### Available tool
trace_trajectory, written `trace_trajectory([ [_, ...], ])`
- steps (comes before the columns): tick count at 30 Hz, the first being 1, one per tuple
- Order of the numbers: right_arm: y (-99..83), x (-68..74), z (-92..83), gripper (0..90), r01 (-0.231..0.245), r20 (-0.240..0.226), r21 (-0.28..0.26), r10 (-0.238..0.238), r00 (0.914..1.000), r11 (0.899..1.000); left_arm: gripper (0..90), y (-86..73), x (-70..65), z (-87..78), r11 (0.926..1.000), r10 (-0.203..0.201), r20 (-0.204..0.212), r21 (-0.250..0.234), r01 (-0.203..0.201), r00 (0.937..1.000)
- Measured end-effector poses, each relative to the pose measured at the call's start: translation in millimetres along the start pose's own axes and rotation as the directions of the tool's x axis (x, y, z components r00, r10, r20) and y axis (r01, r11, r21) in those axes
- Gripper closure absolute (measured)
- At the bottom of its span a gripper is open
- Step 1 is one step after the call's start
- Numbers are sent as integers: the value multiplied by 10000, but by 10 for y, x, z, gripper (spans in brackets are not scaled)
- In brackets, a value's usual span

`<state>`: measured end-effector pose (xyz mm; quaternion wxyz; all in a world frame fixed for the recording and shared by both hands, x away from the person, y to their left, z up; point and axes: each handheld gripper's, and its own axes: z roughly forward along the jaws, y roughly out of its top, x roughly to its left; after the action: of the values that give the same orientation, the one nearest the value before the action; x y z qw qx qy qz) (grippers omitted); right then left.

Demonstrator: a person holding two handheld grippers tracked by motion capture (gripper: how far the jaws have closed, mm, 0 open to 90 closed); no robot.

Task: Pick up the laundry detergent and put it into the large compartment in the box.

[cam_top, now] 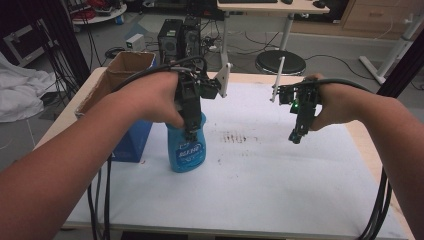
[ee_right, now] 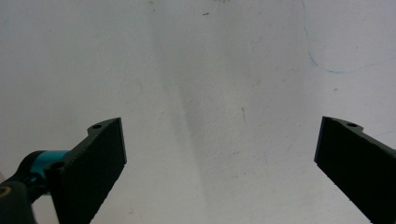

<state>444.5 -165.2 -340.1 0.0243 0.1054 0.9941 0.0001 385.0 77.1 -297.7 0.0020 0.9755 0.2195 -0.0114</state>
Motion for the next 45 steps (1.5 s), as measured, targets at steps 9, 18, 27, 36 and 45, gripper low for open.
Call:
trace_trajectory([
  [9,-14,7,-3,11,61,3,5,-61,10000,10000,368,-28,-55,-156,9996,263,197,86,-265,9995],
  [18,-20,35,-16,11,7,37,-11,-7,10000,10000,369,-114,-57,-651,9999,9,-196,156,-6,9998],
  [27,-22,72,-46,11,289,68,-23,-289,9996,9996,369,-338,63,-1235,9975,-593,-270,-393,583,9979],
  [36,28,130,-54,11,437,58,58,-437,9990,9990,370,-540,236,-1675,9742,-2240,-246,-344,2231,9743],
  [45,75,154,-47,11,575,77,84,-575,9983,9983,370,-885,436,-1979,8973,-4273,260,-1101,4274,9038],
])
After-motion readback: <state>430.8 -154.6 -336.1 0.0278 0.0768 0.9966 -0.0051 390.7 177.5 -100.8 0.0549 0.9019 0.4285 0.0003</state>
